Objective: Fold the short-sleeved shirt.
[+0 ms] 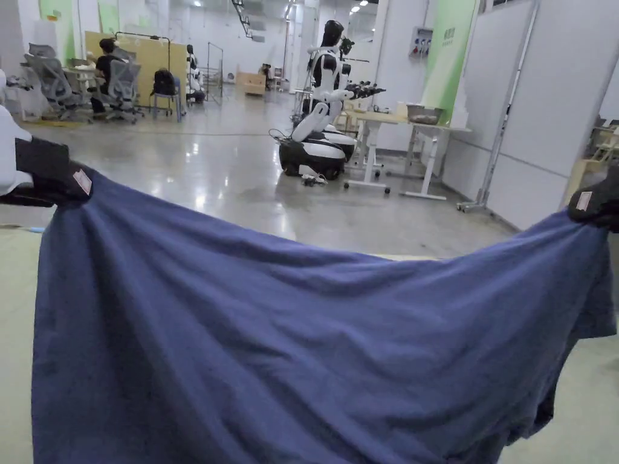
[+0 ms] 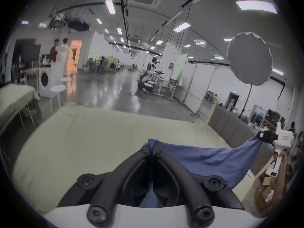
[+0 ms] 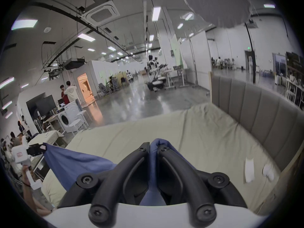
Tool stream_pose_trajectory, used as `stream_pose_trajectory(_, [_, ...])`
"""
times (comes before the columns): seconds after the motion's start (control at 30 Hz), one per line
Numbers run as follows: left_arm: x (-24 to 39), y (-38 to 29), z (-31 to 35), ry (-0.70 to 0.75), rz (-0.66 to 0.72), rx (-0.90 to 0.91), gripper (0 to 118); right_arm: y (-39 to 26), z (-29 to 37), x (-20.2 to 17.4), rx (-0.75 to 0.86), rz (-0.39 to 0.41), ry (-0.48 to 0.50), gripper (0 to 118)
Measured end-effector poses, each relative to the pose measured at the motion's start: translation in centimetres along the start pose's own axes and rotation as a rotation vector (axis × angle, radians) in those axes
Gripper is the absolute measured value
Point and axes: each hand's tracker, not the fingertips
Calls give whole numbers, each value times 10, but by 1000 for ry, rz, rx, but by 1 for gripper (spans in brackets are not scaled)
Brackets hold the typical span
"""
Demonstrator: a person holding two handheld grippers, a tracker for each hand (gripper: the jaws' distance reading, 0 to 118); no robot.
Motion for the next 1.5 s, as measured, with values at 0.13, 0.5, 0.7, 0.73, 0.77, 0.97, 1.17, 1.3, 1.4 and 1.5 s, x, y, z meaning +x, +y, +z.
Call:
stream_pose_trajectory(0.13, [2,61,-17,79,-77,39,1,53,-29,-27,106,65,-32,8])
stream_pose_trajectory(0.5, [-12,140,-72,196,-65,152,1,129,-110,-61,173,51,-79,8])
stream_pose_trajectory(0.7, [-18,118,-100,148,-84,137,1,111,-158,-57,184,67,-69,8])
stream_pose_trajectory(0.73, [-20,109,-107,142,-80,123,1,102,-166,-55,168,69,-59,8])
stream_pose_trajectory(0.77, [-22,98,-111,137,-79,97,1,92,-173,-53,145,74,-53,8])
stream_pose_trajectory(0.97, [-43,2,-152,98,-42,-114,1,4,-217,-32,-63,126,-54,8])
stream_pose_trajectory(1.17, [-50,-105,-153,49,-7,-277,1,-94,-220,1,-232,74,-37,8])
stream_pose_trajectory(1.3, [-51,-170,-134,21,39,-366,1,-159,-194,19,-308,80,-49,8])
stream_pose_trajectory(1.4, [-46,-212,-113,49,27,-405,1,-201,-167,36,-352,28,-62,8])
stream_pose_trajectory(1.5, [-42,-245,-82,39,53,-429,1,-236,-131,47,-373,20,-82,8])
